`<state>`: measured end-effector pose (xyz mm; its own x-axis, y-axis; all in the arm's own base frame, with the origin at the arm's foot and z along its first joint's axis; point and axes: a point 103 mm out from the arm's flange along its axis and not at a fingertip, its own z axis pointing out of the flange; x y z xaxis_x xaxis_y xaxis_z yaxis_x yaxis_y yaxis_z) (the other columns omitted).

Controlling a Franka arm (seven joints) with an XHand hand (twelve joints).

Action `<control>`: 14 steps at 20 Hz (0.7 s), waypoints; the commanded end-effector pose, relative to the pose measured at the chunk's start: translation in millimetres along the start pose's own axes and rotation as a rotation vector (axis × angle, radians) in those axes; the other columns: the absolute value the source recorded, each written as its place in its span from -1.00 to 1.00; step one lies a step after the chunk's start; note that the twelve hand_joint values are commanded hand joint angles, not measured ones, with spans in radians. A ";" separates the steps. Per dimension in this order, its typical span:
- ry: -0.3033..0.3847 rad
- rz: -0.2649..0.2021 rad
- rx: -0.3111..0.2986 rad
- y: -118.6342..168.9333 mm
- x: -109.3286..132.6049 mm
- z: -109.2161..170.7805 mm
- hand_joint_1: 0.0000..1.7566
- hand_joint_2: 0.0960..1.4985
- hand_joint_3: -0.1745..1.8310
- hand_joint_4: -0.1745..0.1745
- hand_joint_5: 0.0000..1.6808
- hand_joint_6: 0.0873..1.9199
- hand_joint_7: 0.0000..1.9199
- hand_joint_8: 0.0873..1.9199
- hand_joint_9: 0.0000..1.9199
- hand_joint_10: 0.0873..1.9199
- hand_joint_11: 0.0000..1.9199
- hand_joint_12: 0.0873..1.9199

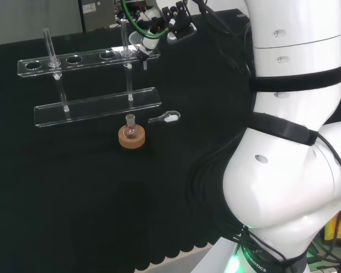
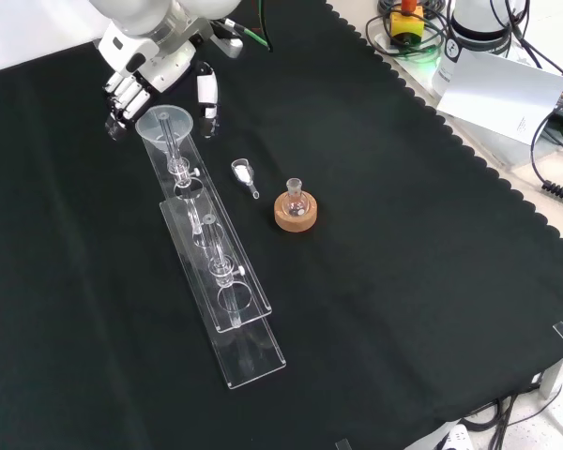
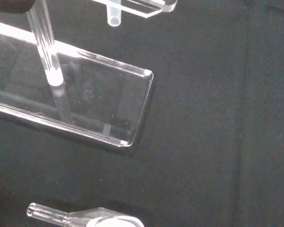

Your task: Pick up the funnel from the transparent funnel stand.

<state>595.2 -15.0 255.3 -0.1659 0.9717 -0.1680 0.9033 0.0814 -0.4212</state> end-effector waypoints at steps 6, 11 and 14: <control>-0.026 -0.006 -0.021 5.2 5.5 -0.4 -0.27 -0.03 -0.67 -0.29 -0.86 -1.00 -0.92 -0.37 -0.70 -0.32 -0.94 0.46; -0.042 0.001 -0.033 6.8 7.4 -3.5 -0.20 -0.03 -0.60 -0.28 -0.64 -1.00 -0.79 -0.32 -0.62 -0.38 -0.92 0.45; -0.049 0.004 -0.042 6.5 8.0 -5.8 -0.19 -0.04 -0.58 -0.27 -0.56 -1.00 -0.73 -0.29 -0.61 -0.38 -0.92 0.44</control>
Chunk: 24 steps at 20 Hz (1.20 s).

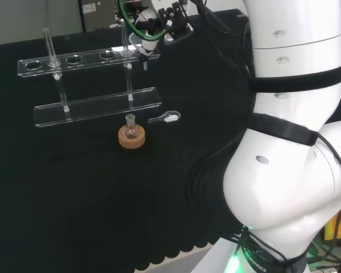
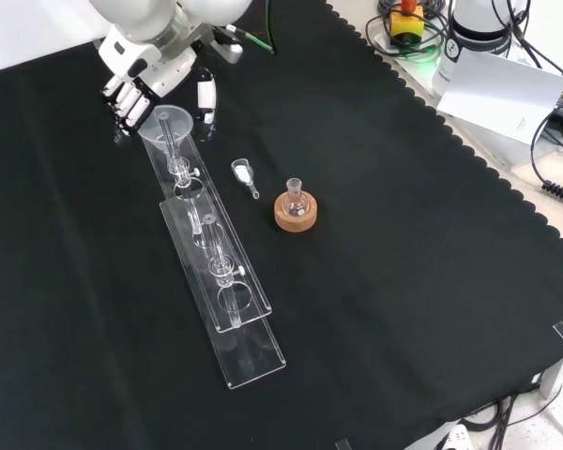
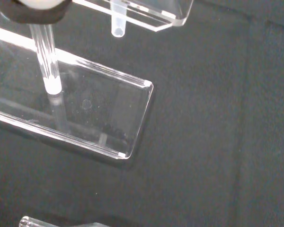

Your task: Pick up the funnel from the transparent funnel stand.

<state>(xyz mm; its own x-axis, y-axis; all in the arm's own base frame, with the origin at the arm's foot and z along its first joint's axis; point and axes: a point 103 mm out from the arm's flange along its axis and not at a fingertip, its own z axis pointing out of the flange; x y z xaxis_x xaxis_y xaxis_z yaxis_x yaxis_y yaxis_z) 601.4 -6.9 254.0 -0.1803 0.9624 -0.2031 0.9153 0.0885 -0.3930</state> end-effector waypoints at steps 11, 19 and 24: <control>-0.032 0.018 -0.034 -3.3 -1.2 -11.9 -0.17 -0.05 -0.52 -0.23 -0.45 -0.99 -0.66 -0.27 -0.59 -0.40 -0.91 0.43; -0.023 0.016 -0.037 -5.3 -3.4 -10.2 -0.14 -0.13 -0.38 -0.27 -0.39 -0.93 -0.48 -0.11 -0.26 -0.36 -0.75 0.37; -0.009 0.009 -0.019 -5.0 -5.3 -7.8 -0.14 -0.16 -0.34 -0.29 -0.52 -0.96 -0.72 -0.18 -0.39 -0.34 -0.75 0.37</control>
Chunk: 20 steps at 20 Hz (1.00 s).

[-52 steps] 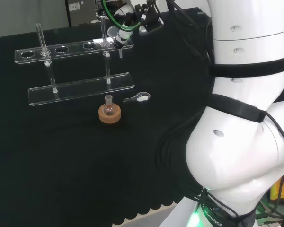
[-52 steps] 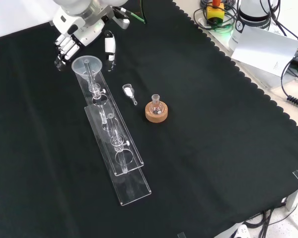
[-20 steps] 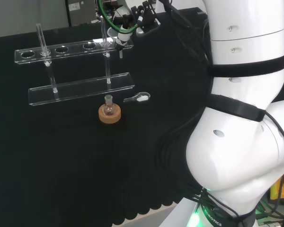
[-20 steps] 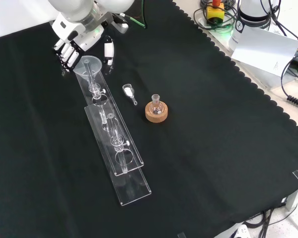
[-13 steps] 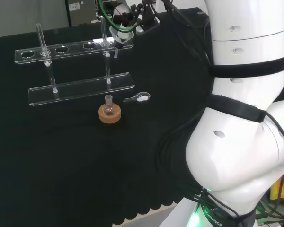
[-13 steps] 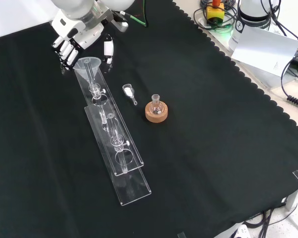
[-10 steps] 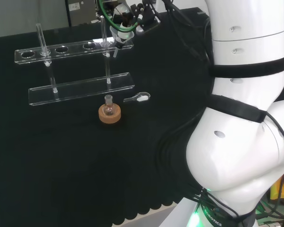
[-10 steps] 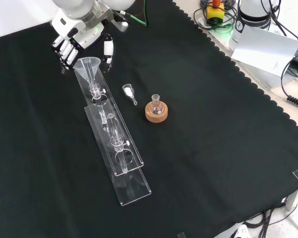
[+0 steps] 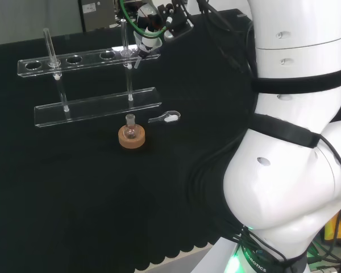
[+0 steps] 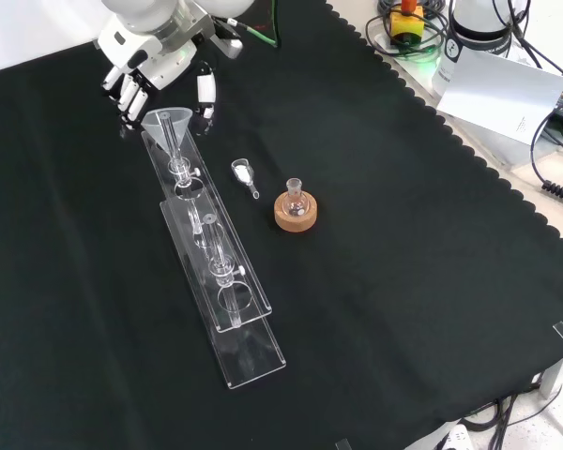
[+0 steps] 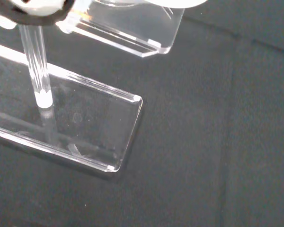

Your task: Pick up the funnel from the transparent funnel stand.

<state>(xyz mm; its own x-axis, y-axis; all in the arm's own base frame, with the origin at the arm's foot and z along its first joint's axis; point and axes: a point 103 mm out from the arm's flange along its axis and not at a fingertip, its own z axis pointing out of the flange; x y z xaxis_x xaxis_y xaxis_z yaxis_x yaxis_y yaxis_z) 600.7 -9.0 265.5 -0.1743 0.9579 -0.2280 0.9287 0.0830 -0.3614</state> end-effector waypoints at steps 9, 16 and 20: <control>0.046 -0.023 0.059 3.3 -0.7 4.4 -0.27 -0.24 -0.37 -0.19 -0.94 -1.00 -1.00 -0.63 -0.70 -0.29 -0.84 0.43; 0.045 -0.037 0.052 4.9 0.6 6.9 -0.29 -0.22 -0.42 -0.25 -0.85 -1.00 -0.98 -0.48 -0.53 -0.35 -0.86 0.44; 0.035 -0.034 0.043 5.8 1.2 8.3 -0.26 -0.20 -0.42 -0.27 -0.64 -1.00 -0.75 -0.30 -0.37 -0.35 -0.84 0.43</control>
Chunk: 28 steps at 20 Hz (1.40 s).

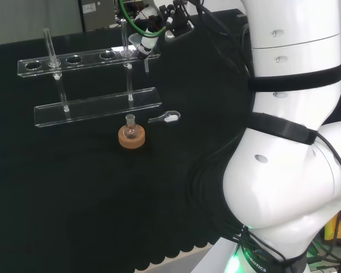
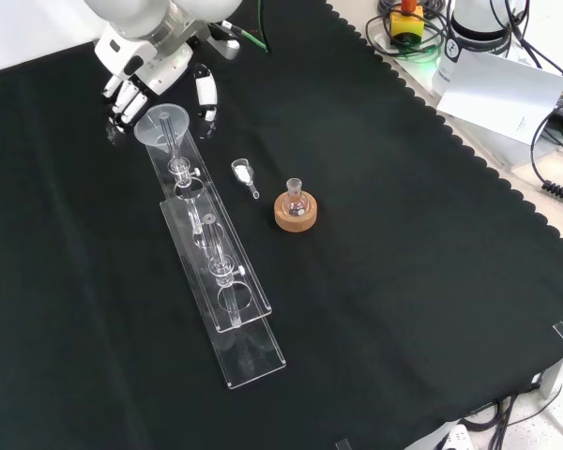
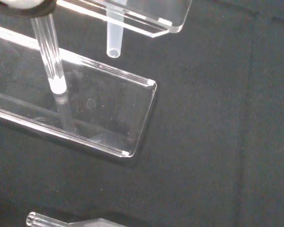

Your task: Pick up the funnel from the transparent funnel stand.

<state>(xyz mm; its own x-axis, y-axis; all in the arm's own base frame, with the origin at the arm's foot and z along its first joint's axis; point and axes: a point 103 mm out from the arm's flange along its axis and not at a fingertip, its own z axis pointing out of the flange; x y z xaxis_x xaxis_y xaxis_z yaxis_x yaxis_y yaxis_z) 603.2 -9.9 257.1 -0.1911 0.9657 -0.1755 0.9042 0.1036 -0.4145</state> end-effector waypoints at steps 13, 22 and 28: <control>-0.057 0.039 -0.086 -3.9 3.3 -13.2 -0.18 -0.15 -0.39 -0.31 -0.41 -0.97 -0.47 -0.12 -0.21 -0.32 -0.77 0.39; -0.088 0.062 -0.133 -26.3 -7.4 -37.9 -0.16 -0.15 -0.37 -0.32 -0.38 -0.96 -0.45 -0.08 -0.19 -0.30 -0.75 0.37; -0.102 0.107 -0.170 -61.8 -13.7 -65.0 -0.15 -0.15 -0.37 -0.32 -0.38 -0.95 -0.47 -0.08 -0.19 -0.30 -0.74 0.37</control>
<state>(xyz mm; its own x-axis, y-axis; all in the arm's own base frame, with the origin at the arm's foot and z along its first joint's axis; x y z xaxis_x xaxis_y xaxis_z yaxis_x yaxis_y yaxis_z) 593.2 -10.3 314.0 -0.1529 0.9495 -0.2740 0.9598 0.0765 -0.2702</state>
